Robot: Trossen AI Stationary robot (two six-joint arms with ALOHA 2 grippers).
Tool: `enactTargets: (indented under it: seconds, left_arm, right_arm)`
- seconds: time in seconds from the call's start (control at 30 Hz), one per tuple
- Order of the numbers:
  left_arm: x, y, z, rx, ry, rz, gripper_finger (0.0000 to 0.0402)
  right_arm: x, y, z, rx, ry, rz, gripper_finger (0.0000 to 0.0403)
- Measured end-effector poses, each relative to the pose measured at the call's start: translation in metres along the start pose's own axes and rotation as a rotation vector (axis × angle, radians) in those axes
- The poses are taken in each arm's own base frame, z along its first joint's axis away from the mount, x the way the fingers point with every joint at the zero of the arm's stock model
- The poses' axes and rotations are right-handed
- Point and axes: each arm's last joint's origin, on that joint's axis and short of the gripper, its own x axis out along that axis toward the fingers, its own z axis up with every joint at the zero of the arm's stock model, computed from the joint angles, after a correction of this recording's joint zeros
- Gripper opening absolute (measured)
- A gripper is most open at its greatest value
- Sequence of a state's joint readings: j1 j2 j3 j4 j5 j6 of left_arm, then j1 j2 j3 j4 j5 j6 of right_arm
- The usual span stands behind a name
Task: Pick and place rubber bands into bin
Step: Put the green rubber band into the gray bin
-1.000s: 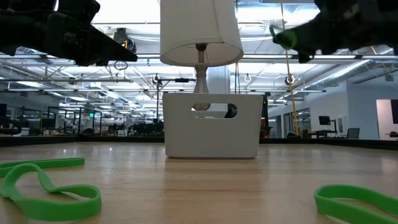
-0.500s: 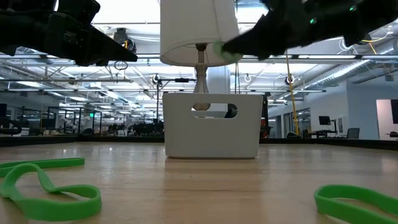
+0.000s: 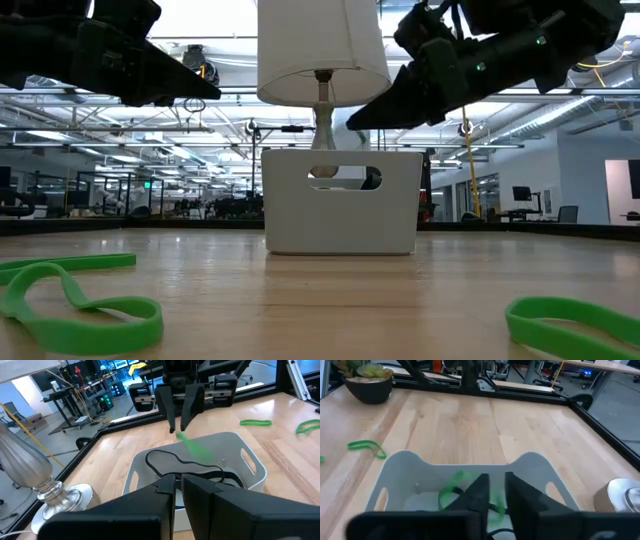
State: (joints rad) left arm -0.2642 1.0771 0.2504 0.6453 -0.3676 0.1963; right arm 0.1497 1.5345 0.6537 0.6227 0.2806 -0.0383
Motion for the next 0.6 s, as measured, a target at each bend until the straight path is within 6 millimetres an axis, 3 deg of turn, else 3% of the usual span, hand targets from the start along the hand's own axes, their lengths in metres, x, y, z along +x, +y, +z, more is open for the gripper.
enactTargets:
  seconds: [0.2,0.33,0.47,0.6]
  left_arm:
    - [0.000,0.000,0.000,0.000,0.000,0.000,0.0040]
    - [0.000,0.000,0.000,0.000,0.000,0.000,0.0040]
    - [0.000,0.000,-0.001,0.002,0.005,-0.001,0.0040]
    - [0.000,-0.001,-0.003,0.013,0.030,-0.005,0.0040]
  right_arm:
    - [0.000,0.000,0.000,0.037,0.000,-0.002,0.0143]
    - [0.000,0.000,0.000,0.037,0.000,-0.003,0.0182]
    - [-0.003,0.003,0.002,0.042,-0.004,0.023,0.0191]
    - [-0.012,0.013,0.006,0.022,0.014,0.134,0.0165]
